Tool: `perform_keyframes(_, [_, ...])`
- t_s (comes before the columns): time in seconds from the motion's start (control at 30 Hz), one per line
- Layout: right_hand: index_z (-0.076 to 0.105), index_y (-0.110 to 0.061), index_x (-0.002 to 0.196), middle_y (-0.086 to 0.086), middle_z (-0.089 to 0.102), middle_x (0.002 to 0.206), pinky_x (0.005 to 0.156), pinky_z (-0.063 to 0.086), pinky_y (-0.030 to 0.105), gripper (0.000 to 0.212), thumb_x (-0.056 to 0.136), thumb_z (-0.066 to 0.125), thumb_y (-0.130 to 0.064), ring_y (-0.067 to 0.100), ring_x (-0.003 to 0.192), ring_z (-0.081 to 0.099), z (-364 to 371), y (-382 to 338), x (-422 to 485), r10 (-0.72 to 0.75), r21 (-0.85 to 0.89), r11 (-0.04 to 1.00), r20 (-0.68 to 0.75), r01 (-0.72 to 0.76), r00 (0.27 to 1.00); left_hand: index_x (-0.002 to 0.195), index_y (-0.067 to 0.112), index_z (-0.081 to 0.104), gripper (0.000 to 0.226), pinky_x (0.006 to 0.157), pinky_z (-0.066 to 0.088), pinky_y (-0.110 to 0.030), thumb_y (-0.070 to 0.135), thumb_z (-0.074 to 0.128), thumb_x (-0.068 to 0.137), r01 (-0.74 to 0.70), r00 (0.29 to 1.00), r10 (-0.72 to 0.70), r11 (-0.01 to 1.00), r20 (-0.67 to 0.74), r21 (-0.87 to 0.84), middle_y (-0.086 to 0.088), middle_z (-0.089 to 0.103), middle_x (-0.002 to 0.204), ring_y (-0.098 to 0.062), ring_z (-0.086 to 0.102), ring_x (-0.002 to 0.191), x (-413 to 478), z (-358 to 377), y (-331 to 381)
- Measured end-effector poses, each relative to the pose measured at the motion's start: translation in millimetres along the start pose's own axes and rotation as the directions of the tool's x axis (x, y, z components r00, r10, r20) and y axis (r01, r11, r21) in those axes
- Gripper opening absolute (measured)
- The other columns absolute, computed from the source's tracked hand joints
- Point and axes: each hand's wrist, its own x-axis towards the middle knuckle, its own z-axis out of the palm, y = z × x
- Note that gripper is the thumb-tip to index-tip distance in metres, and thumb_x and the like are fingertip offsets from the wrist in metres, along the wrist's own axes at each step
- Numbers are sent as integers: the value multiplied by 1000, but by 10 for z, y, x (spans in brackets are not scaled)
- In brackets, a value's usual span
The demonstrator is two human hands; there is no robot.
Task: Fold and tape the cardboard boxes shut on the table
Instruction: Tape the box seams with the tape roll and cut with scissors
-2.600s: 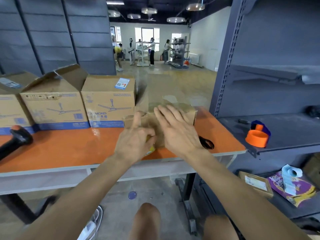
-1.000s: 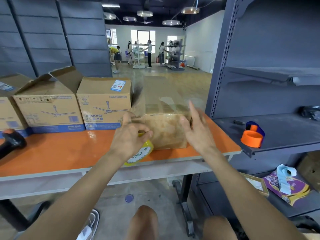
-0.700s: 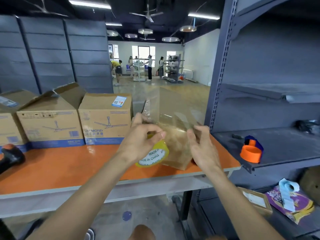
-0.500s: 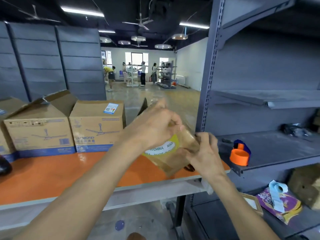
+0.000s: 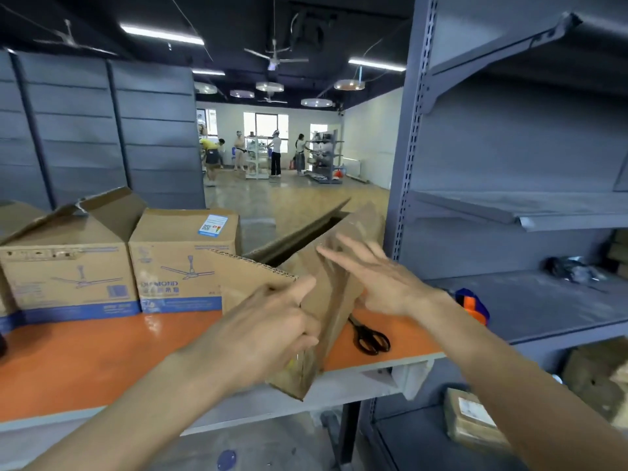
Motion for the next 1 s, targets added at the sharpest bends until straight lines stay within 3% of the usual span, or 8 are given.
perform_keyframes(0.1, [-8, -53, 154, -16, -7, 167, 121, 29, 41, 125, 75, 67, 8, 10, 153, -6, -130, 44, 249, -49, -72, 996, 77, 55, 996, 93, 30, 66, 26, 81, 24, -10, 45, 49, 104, 1, 1000, 0, 999, 15, -46, 13, 17, 99, -7, 38, 81, -133, -47, -125])
perform_keyframes(0.23, [-1, -33, 160, -12, 7, 162, 121, 24, 38, 120, 75, 82, -14, 12, 148, 8, -188, 138, 538, -36, -123, 991, 110, 50, 993, 96, 31, 66, 25, 89, 15, -3, 43, 47, 106, -28, 1000, 29, 994, 6, -106, 15, 27, 98, -1, 39, 82, -242, -113, -227])
perform_keyframes(0.33, [38, -24, 132, -8, 27, 133, 85, 38, 25, 78, 72, 88, -31, 11, 120, 28, -323, 186, 723, -92, -152, 984, 26, 95, 995, 95, 29, 66, 27, 90, 12, -5, 42, 45, 106, -18, 999, 15, 995, -28, -101, 12, 35, 102, -4, 39, 85, -270, -113, -207])
perform_keyframes(0.5, [33, -39, 93, -10, 50, 85, 55, 28, 29, 53, 77, 83, -48, 11, 80, 45, -469, 237, 706, -33, -43, 999, -28, 32, 999, 75, 30, 65, 26, 79, 38, -18, 38, 57, 98, 92, 975, -102, 994, -200, -55, 10, 47, 101, -8, 52, 77, -395, -287, -320])
perform_keyframes(0.6, [46, -39, 103, -7, 63, 97, 66, 45, 34, 48, 75, 82, -53, 18, 88, 56, -628, 214, 640, 2, 35, 999, -138, 3, 990, 80, 26, 70, 26, 72, 35, -20, 38, 56, 98, 127, 951, -131, 991, -280, -31, 7, 49, 108, -16, 55, 77, -384, -528, -436])
perform_keyframes(0.67, [55, -31, 131, -1, 66, 123, 87, 51, 42, 68, 73, 83, -54, 24, 109, 59, -785, 155, 592, 61, 91, 995, -209, -42, 976, 82, 24, 75, 30, 73, 40, -21, 40, 54, 96, 110, 916, -82, 993, -392, 50, 5, 57, 120, -18, 55, 80, -356, -732, -476])
perform_keyframes(0.8, [52, -29, 137, -2, 68, 120, 93, 50, 44, 75, 74, 82, -55, 25, 111, 61, -1107, 8, 492, 126, 169, 983, -322, -74, 938, 85, 18, 77, 31, 111, 41, -51, 31, 56, 104, 94, 830, 30, 977, -557, 192, 0, 50, 152, -16, 56, 102, -389, -1038, -433])
perform_keyframes(1.0, [53, -30, 123, -4, 68, 100, 77, 48, 38, 58, 77, 77, -57, 23, 93, 61, -1557, -508, 493, 146, 176, 982, -511, -64, 847, 91, 27, 72, 31, 69, 42, -36, 44, 49, 102, 251, 873, -202, 967, -444, 52, 12, 47, 128, -27, 57, 77, -258, -1018, -263])
